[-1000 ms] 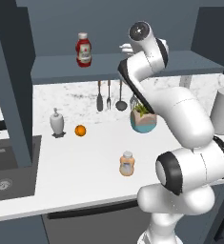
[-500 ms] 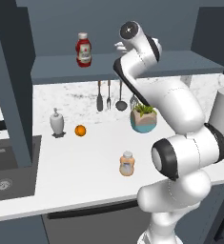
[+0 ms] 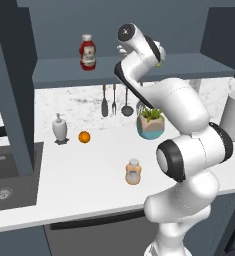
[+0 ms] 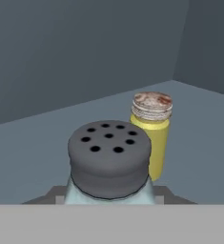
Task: Put the shaker and condiment bottle from the counter next to their counterparts in the cabinet.
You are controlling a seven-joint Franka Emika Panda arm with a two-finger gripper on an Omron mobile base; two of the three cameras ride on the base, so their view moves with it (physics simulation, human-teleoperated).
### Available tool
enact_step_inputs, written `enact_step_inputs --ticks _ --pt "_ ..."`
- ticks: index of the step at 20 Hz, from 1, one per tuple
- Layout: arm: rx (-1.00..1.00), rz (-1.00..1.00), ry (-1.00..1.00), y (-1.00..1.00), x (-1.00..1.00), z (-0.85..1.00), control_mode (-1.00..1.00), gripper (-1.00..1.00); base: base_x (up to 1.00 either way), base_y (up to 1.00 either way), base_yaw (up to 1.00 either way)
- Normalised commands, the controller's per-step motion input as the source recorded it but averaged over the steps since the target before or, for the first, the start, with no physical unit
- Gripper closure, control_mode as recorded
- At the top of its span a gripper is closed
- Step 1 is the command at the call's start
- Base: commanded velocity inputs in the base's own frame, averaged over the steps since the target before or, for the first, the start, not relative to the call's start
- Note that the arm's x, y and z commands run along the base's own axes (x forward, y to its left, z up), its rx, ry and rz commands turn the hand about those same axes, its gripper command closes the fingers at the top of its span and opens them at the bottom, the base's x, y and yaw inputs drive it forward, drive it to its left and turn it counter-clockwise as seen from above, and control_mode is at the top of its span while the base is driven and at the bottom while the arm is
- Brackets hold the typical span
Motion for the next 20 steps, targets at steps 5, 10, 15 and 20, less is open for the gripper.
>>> enact_step_inputs --ticks 5,10,15,20 --pt "0.0 -0.05 -0.01 0.0 0.16 -0.18 -1.0 1.0 0.0 0.0 0.0" --pt "0.0 -0.05 -0.04 0.0 0.28 -0.04 -1.0 1.0 0.0 0.0 0.0" --pt "0.0 -0.05 -0.03 0.0 0.3 0.0 -1.0 1.0 0.0 0.0 0.0" --pt "0.0 -0.03 -0.02 0.0 0.19 -0.02 -1.0 -1.0 0.0 0.0 0.0"
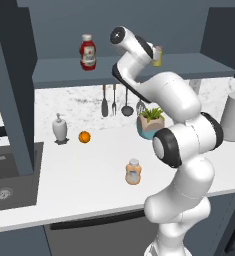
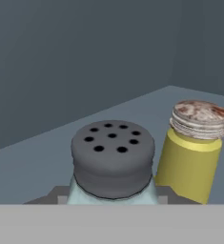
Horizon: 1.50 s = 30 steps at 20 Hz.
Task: Put the shaker and condiment bottle from the counter next to their counterparts in the cabinet.
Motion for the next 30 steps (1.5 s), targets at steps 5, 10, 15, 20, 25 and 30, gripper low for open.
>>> enact_step_inputs --ticks 5,10,15,20,25,30 --pt "0.0 -0.03 0.0 0.0 0.07 0.0 -1.0 -1.0 0.0 0.0 0.0" --pt "0.0 -0.01 0.0 0.0 0.0 0.0 -1.0 -1.0 0.0 0.0 0.0" --pt "0.0 0.0 -0.05 0.0 -0.03 0.01 -1.0 -1.0 0.0 0.0 0.0" --pt "0.0 0.0 -0.1 0.0 -0.23 0.08 -1.0 -1.0 0.0 0.0 0.0" --pt "0.0 0.0 -0.1 0.06 -0.41 0.01 -1.0 -1.0 0.0 0.0 0.0" --pt "0.0 0.0 -0.04 0.14 -0.66 -0.01 -1.0 -1.0 0.0 0.0 0.0"
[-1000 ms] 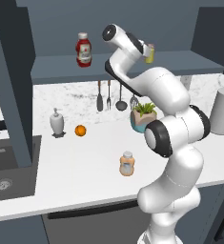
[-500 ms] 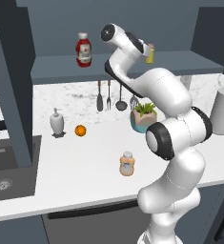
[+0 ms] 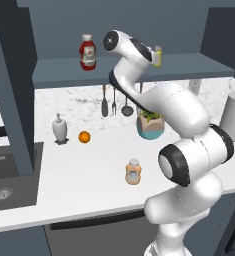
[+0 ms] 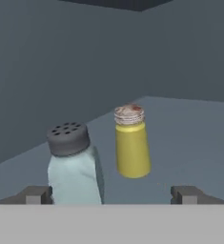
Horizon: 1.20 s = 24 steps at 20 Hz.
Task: Put the shaker and condiment bottle from the counter next to their counterparts in the cabinet.
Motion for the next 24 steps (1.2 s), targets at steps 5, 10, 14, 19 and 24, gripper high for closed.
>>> enact_step_inputs --ticks 5,10,14,19,24 --pt "0.0 0.0 0.0 0.23 -0.8 -0.06 -1.0 -1.0 0.0 0.0 0.0" --pt "0.0 0.0 0.0 0.24 -0.87 -0.04 -1.0 -1.0 0.0 0.0 0.0" --pt "0.0 0.0 -0.05 0.24 -0.97 0.0 -1.0 -1.0 0.0 0.0 0.0" --pt "0.01 -0.02 -0.07 0.28 -1.0 0.0 -1.0 -1.0 0.0 0.0 0.0" --pt "0.0 -0.09 -0.09 0.28 -0.92 0.0 -1.0 -1.0 0.0 0.0 0.0"
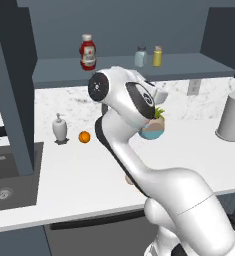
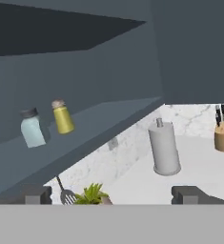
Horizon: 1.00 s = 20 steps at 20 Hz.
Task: Put the shaker and condiment bottle from the counter next to their counterparts in the cabinet.
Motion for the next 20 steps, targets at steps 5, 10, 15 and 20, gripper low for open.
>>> enact_step_inputs --ticks 5,10,15,20 --pt "0.0 -0.13 -0.08 0.23 -0.74 -0.02 -1.0 -1.0 0.0 0.0 0.0" --pt "0.0 -0.23 -0.06 0.12 -0.63 -0.17 -1.0 -1.0 0.0 0.0 0.0" --pt "0.02 -0.28 -0.01 0.0 -0.38 -0.38 -1.0 -1.0 0.0 0.0 0.0" --pt "0.04 -0.39 0.0 0.0 -0.14 -0.53 -1.0 -1.0 0.0 0.0 0.0"
